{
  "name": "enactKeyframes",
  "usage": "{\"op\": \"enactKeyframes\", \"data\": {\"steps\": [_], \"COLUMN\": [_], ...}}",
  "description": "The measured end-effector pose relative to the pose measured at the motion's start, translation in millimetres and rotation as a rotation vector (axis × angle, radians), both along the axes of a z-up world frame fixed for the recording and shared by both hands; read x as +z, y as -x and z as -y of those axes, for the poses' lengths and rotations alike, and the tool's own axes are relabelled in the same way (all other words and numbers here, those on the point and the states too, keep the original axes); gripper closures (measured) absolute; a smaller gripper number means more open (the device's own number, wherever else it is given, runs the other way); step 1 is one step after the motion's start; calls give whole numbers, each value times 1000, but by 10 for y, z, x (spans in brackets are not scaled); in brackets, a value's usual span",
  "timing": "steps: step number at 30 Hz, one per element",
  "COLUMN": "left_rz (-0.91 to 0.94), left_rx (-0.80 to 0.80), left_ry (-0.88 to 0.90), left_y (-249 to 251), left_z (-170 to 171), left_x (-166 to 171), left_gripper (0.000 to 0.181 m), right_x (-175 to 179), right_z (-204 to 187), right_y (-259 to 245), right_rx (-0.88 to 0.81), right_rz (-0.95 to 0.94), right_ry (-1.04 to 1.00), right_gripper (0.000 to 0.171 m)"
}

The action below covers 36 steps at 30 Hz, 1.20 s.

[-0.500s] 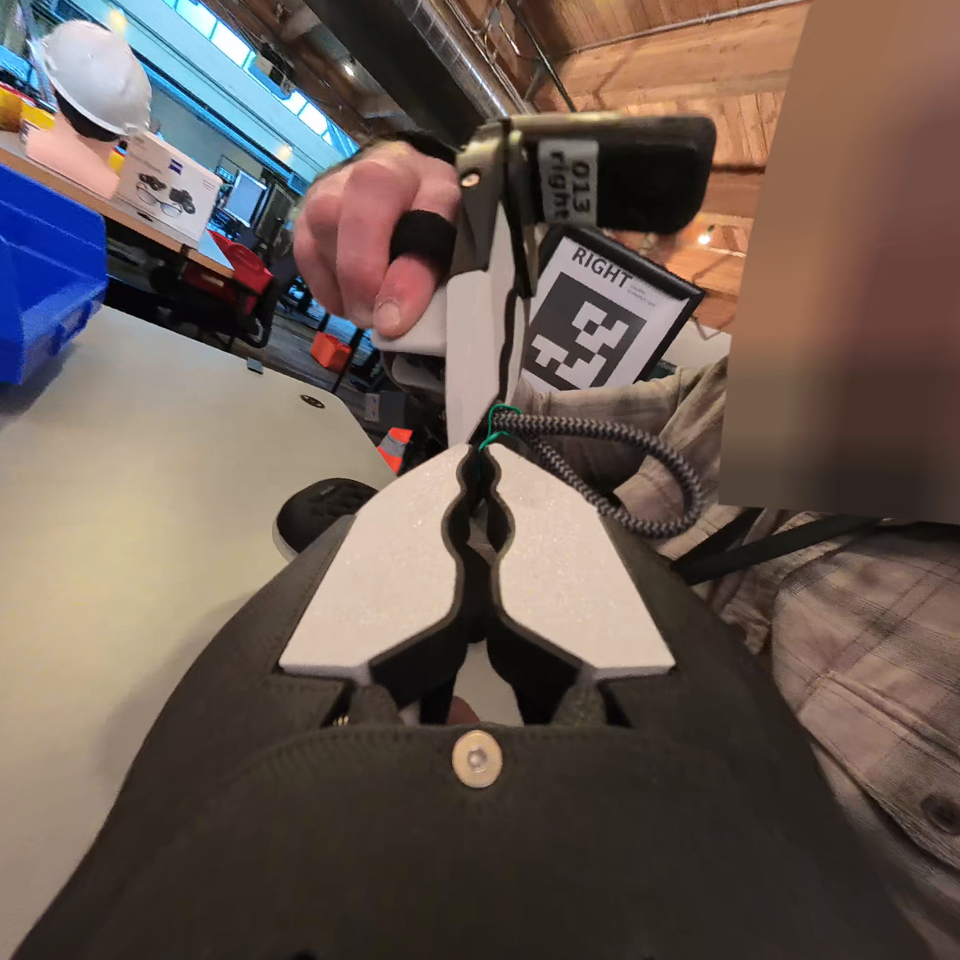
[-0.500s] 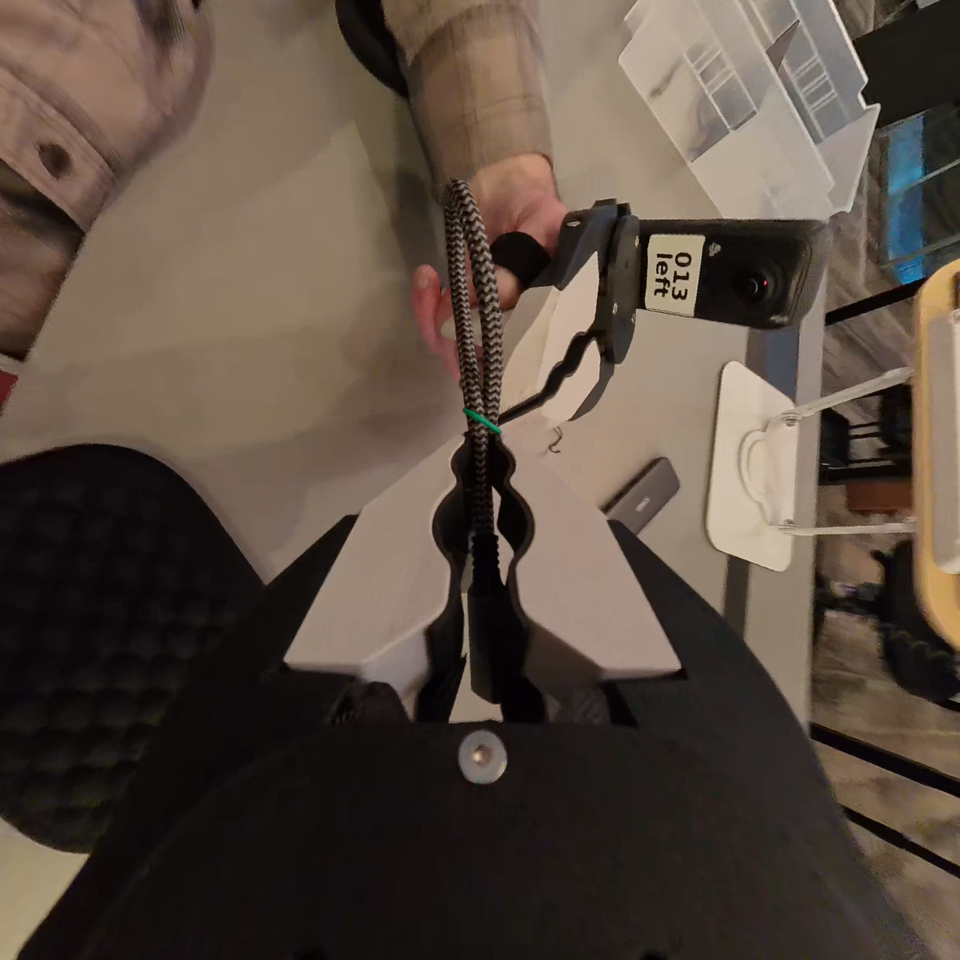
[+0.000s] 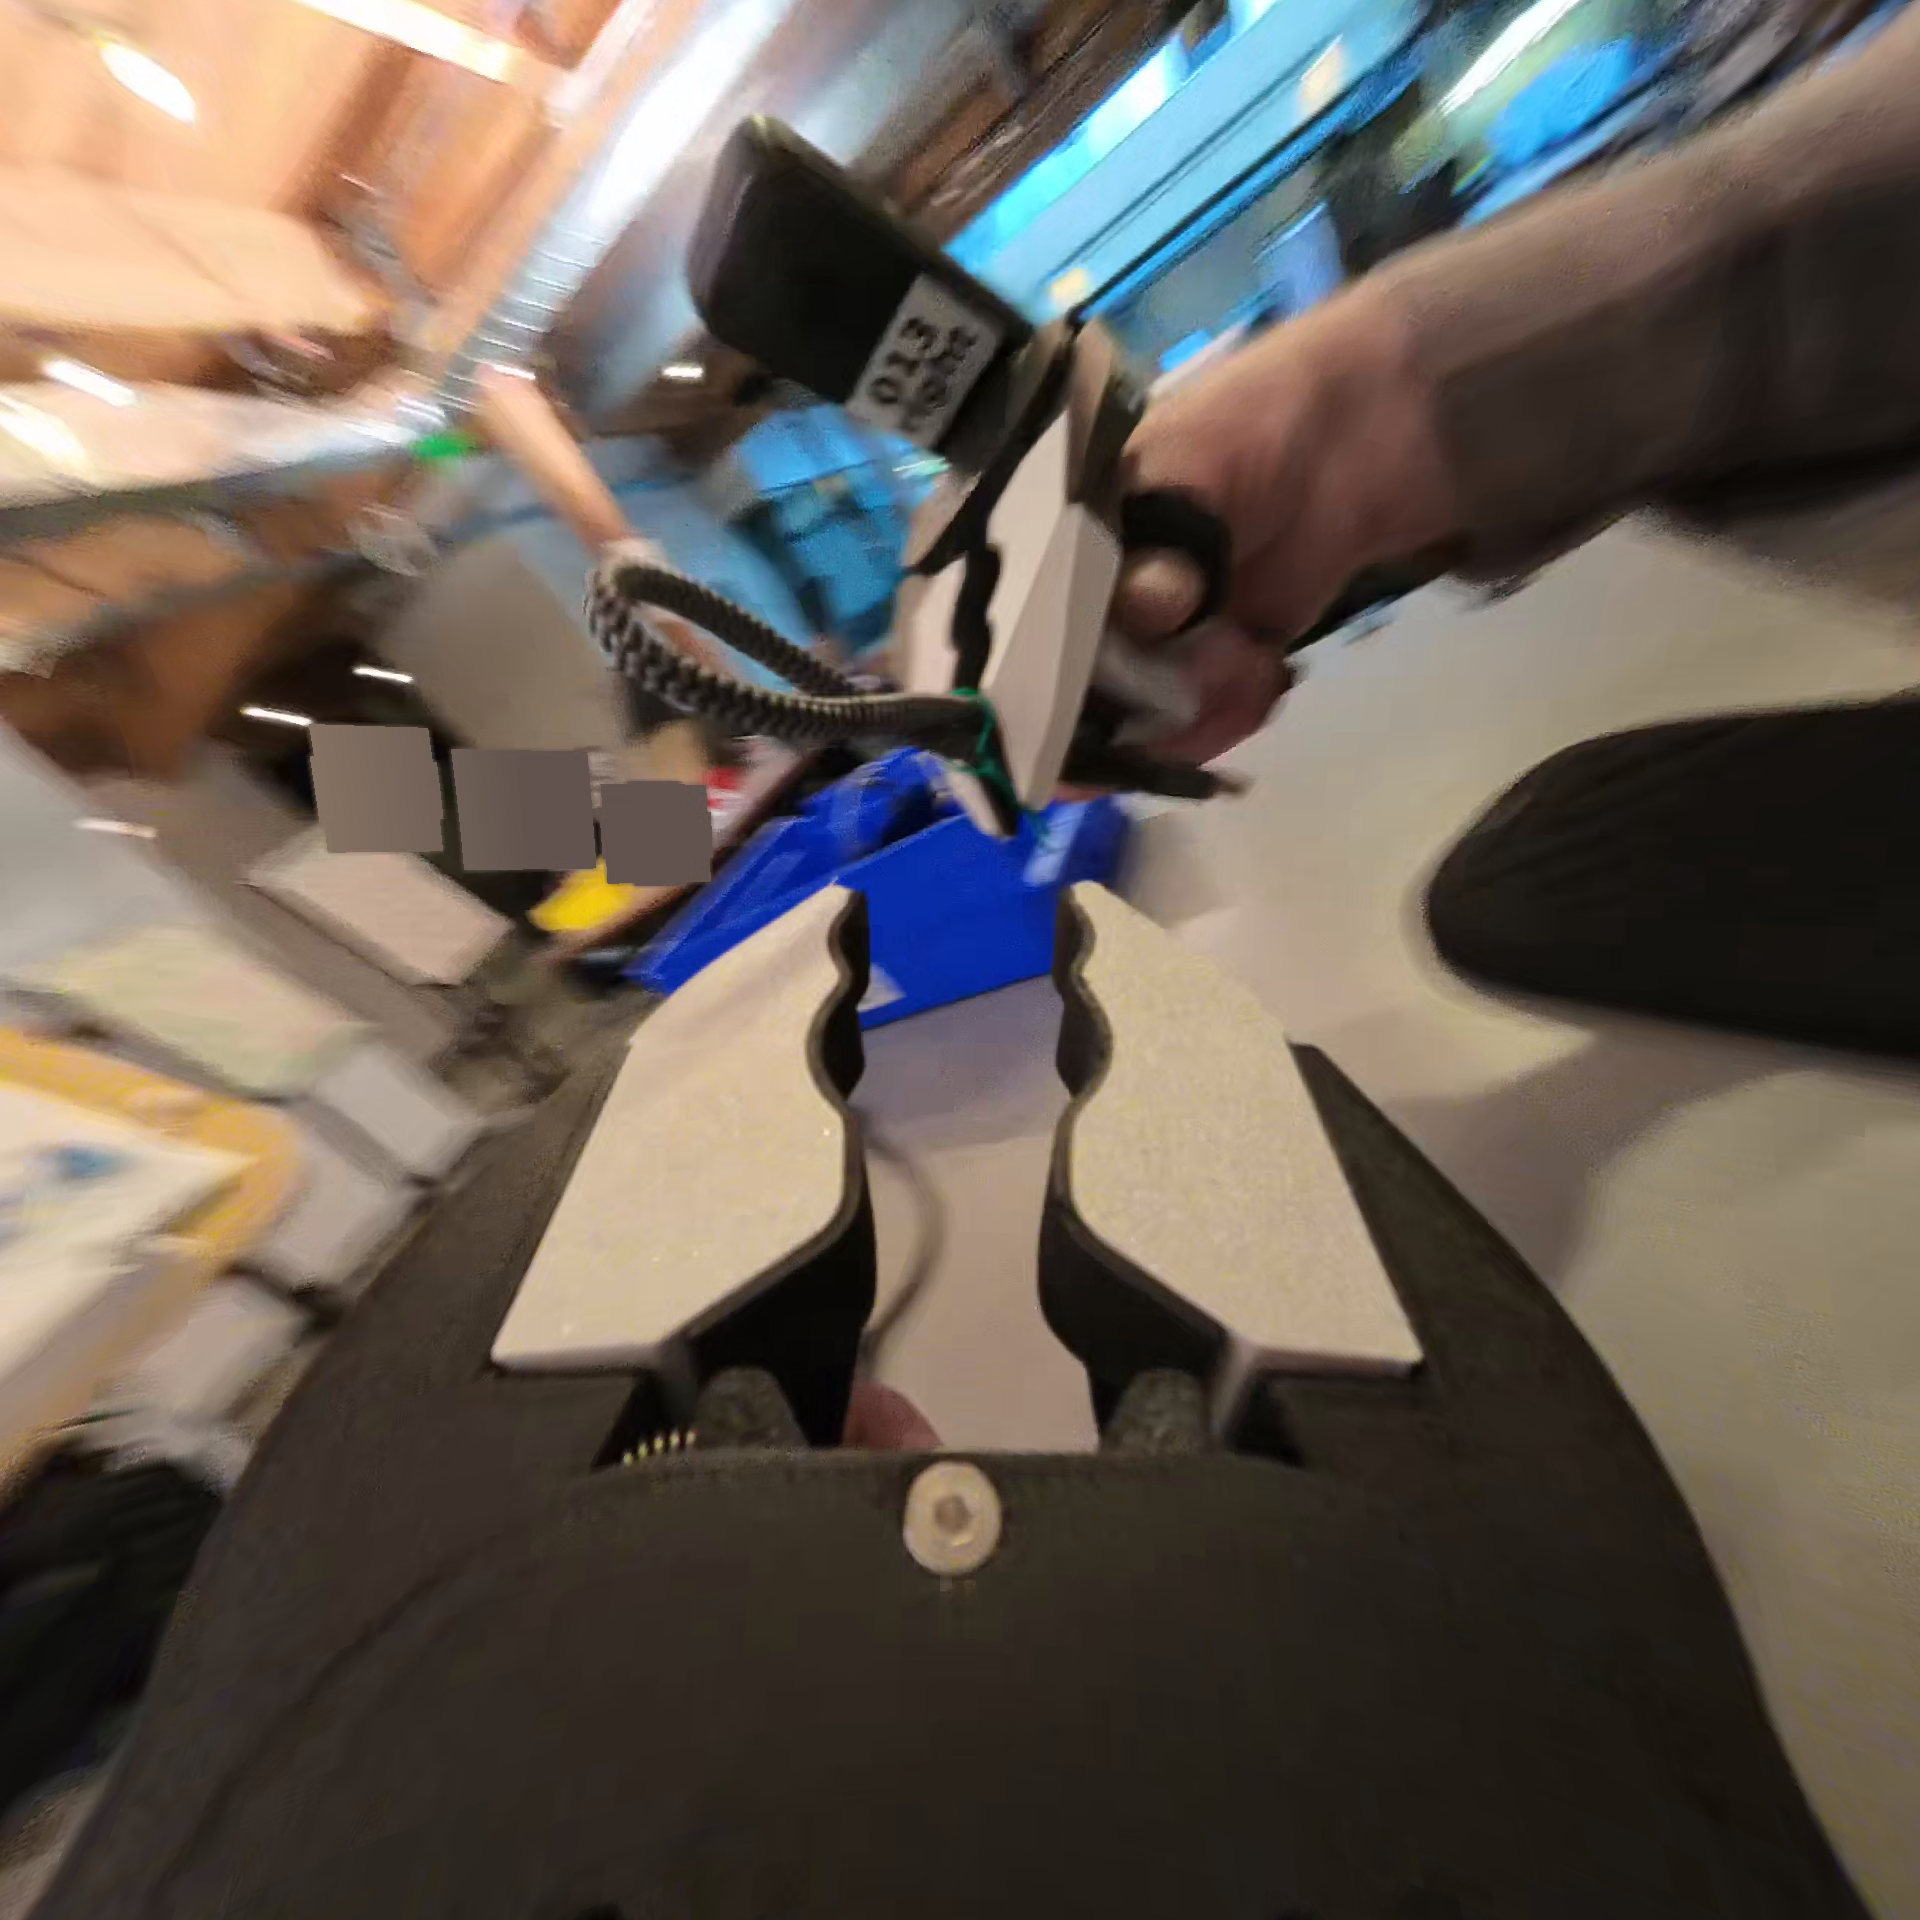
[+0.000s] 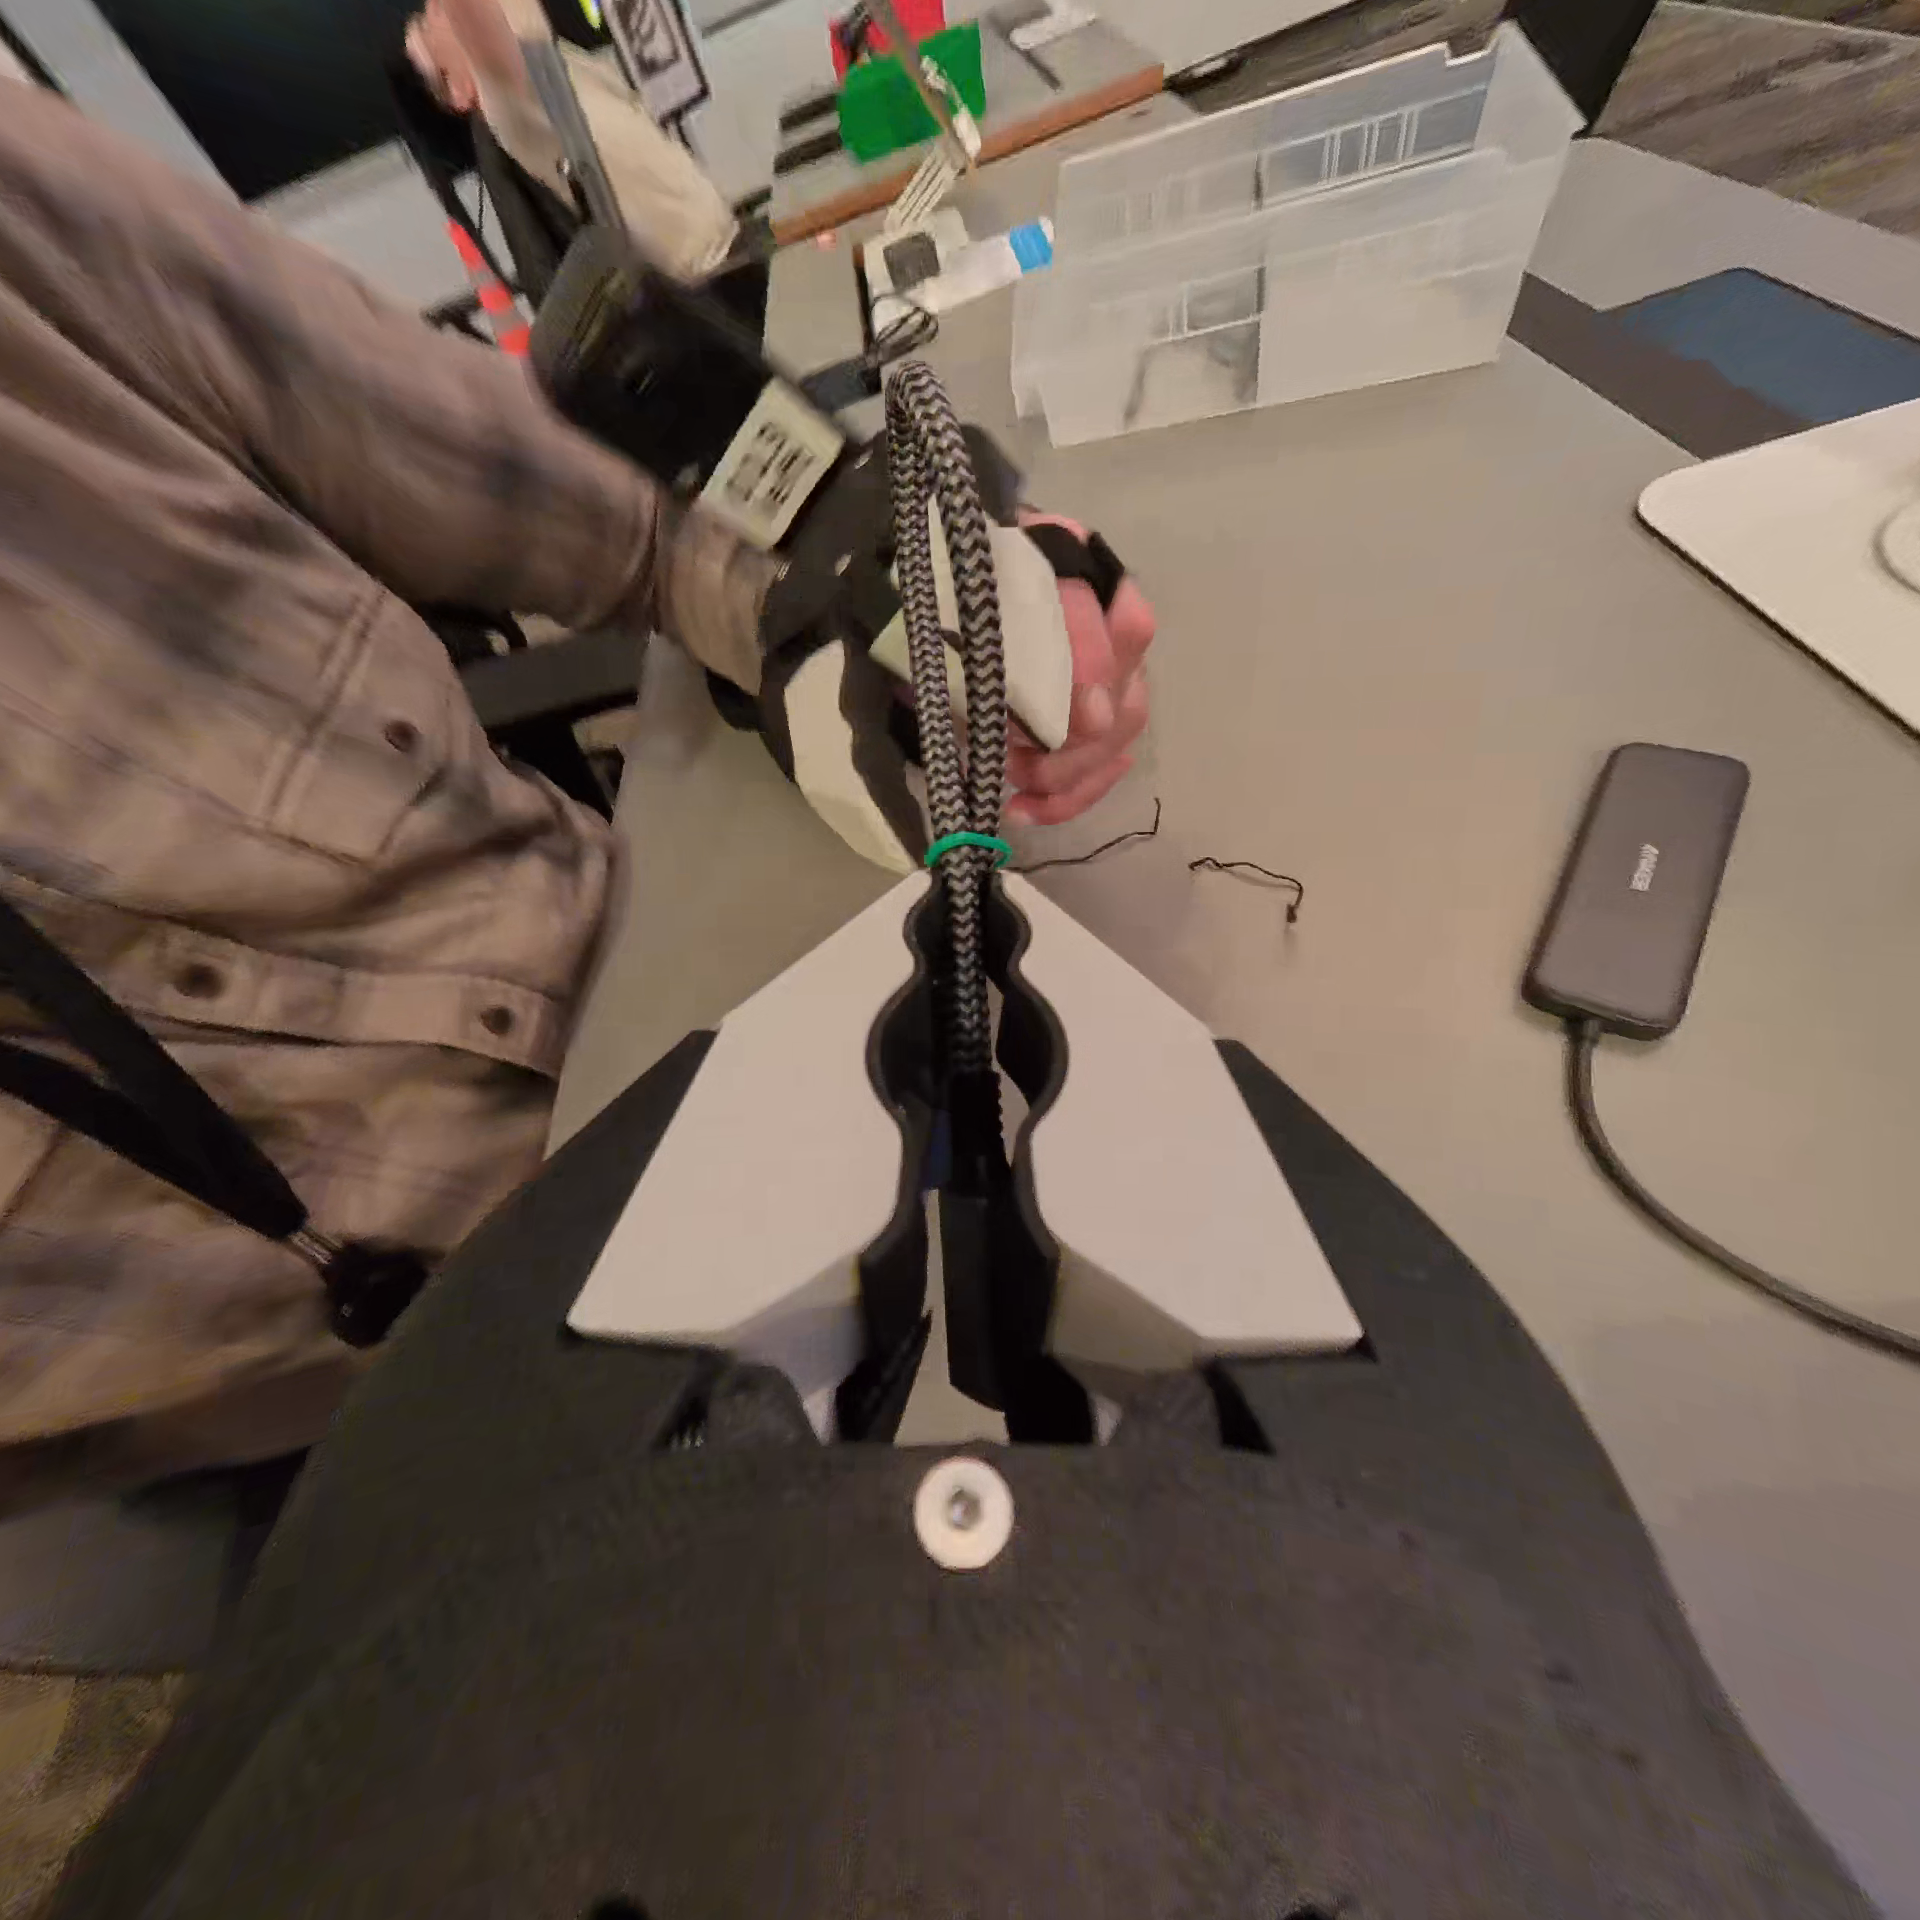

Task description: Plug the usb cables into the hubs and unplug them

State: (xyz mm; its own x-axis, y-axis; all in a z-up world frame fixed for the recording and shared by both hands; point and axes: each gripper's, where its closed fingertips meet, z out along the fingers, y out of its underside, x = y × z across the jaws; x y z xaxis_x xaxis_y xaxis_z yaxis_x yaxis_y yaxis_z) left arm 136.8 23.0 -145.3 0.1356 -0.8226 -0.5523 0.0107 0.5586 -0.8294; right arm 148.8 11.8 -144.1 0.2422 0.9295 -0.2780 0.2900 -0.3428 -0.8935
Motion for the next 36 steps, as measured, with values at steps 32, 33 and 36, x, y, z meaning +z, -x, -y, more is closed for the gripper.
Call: {"op": "enactKeyframes", "data": {"steps": [32, 33, 36], "left_rz": [80, 69, 68], "left_rx": [291, 258, 180], "left_ry": [-627, -577, -453], "left_y": [-31, -33, -34], "left_z": [158, 170, 206], "left_x": [194, 186, 207], "left_gripper": [177, 177, 177], "right_x": [145, 144, 174], "right_z": [33, 45, 76], "right_y": [216, 217, 220], "right_rx": [3, 10, 32], "right_rz": [-247, -244, -251], "right_ry": [152, 136, 95], "right_gripper": [168, 168, 168]}}
